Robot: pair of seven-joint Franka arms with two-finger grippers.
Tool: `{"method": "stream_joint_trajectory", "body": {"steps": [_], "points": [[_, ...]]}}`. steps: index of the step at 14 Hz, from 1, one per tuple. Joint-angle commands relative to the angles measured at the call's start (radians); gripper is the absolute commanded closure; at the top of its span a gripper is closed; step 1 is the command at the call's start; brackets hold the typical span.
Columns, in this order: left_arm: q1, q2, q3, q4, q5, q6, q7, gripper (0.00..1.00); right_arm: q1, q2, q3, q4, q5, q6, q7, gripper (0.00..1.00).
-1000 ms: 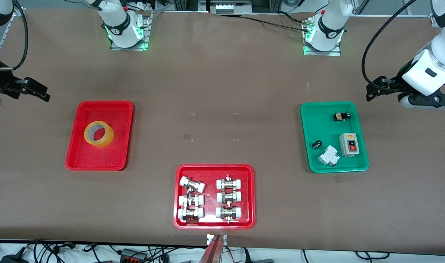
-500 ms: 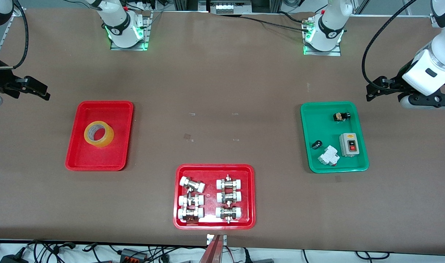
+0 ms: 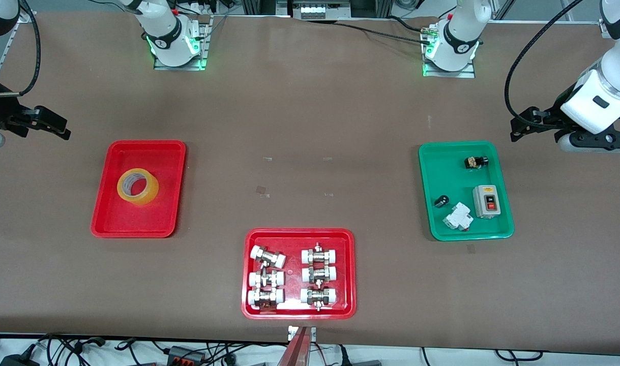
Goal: Left arm passes tape to right arm into tray
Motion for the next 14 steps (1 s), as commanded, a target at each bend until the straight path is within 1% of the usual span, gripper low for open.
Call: {"method": "stream_joint_trajectory", "body": {"steps": [1, 3, 6, 8, 14], "points": [[0.009, -0.032, -0.002, -0.039, -0.017, 0.021, -0.002, 0.00, 0.039, -0.023, -0.034, -0.025, 0.008, 0.001, -0.013, 0.00], [0.016, -0.035, -0.002, -0.041, -0.019, 0.024, -0.003, 0.00, 0.044, -0.025, -0.042, -0.025, 0.007, -0.002, -0.013, 0.00], [0.016, -0.075, -0.002, -0.103, -0.017, 0.079, -0.003, 0.00, 0.035, -0.032, -0.044, -0.023, 0.004, -0.024, -0.015, 0.00], [0.018, -0.075, -0.002, -0.103, -0.017, 0.076, -0.005, 0.00, 0.036, -0.034, -0.042, -0.025, 0.004, -0.048, -0.015, 0.00], [0.022, -0.072, -0.001, -0.100, -0.017, 0.061, 0.001, 0.00, 0.039, -0.035, -0.042, -0.026, -0.004, -0.042, -0.016, 0.00]]}}
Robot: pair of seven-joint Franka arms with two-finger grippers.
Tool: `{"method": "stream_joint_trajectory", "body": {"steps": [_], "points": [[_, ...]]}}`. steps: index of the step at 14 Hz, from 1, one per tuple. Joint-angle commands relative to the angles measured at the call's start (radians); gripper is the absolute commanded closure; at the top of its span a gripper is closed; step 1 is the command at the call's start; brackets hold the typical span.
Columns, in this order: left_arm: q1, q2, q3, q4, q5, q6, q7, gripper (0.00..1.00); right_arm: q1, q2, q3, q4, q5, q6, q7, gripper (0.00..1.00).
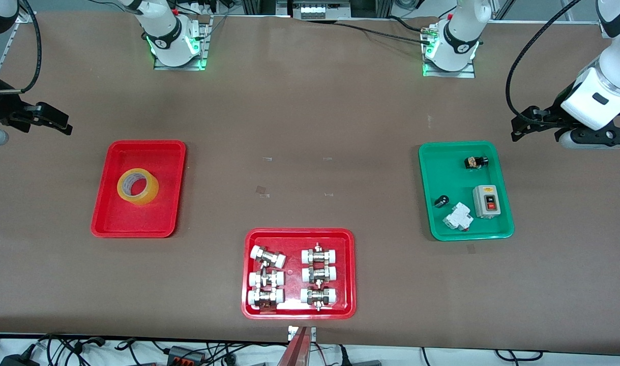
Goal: Left arm passes tape to right arm into tray
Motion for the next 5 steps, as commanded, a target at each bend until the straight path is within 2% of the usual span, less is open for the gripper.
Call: {"method": "stream_joint_trajectory", "body": {"steps": [1, 5], "points": [[0.010, -0.027, 0.000, -0.025, -0.017, 0.004, 0.012, 0.00, 0.009, -0.031, -0.008, -0.024, -0.004, -0.002, -0.013, 0.00], [0.008, -0.022, 0.000, -0.009, -0.016, 0.013, 0.016, 0.00, 0.009, -0.037, -0.007, -0.023, -0.004, -0.002, -0.018, 0.00]]}}
